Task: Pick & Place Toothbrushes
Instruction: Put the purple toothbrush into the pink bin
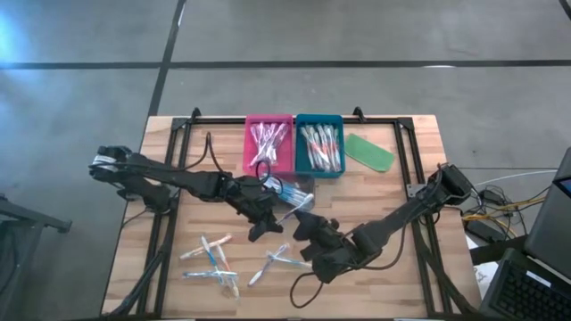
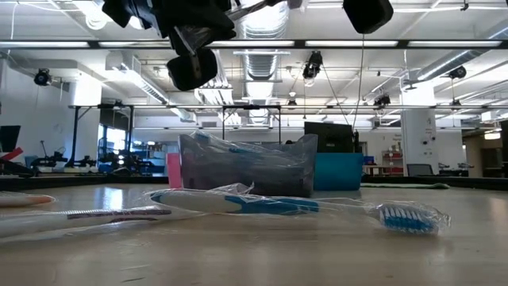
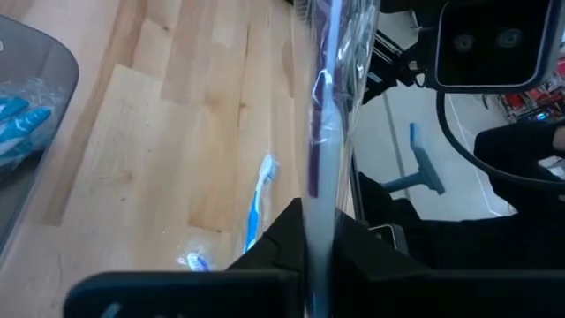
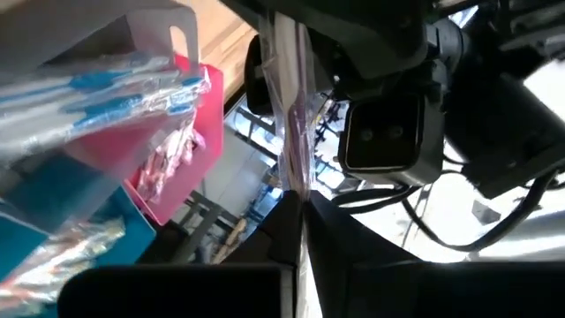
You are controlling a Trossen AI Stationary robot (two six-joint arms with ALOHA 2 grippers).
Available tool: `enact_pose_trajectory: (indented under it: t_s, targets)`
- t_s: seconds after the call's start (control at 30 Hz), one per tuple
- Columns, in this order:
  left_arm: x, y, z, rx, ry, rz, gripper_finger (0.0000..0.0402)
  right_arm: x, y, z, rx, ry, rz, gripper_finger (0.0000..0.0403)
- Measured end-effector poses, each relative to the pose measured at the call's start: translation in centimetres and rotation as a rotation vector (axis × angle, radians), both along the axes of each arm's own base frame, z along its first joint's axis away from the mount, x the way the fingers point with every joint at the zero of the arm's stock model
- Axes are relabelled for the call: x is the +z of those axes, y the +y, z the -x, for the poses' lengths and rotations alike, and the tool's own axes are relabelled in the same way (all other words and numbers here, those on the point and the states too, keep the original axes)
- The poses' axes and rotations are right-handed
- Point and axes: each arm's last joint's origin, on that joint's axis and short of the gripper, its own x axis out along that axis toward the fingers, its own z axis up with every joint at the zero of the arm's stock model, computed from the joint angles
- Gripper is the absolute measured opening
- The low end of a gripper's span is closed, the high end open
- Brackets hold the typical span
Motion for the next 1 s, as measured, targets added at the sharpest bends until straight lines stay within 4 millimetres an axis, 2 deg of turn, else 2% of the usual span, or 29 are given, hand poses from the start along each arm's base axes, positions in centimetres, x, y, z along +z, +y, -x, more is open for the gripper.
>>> enact_pose_trajectory:
  t_s: [0.33, 0.47, 0.8, 1.0]
  targets:
    - [0.1, 1.1, -0.1, 0.014, -0.009, -0.016, 0.0021, 0.0, -0.1, 0.0, -0.067, -0.149, -0.16, 0.0014]
    - [0.5, 2.4, 0.0, 0.04, -0.043, -0.041, 0.0024, 0.0, -0.2, 0.1, -0.094, -0.204, -0.232, 0.0036]
    - [1.4, 8.3, 0.6, 0.239, -0.074, -0.081, 0.0021, -1.3, -1.4, 2.2, -0.3, -0.35, -0.426, 0.0116]
    - [1.4, 12.6, 1.4, 0.433, -0.053, -0.075, 0.0023, -1.1, -3.1, 4.8, -0.474, -0.585, -0.486, 0.0148]
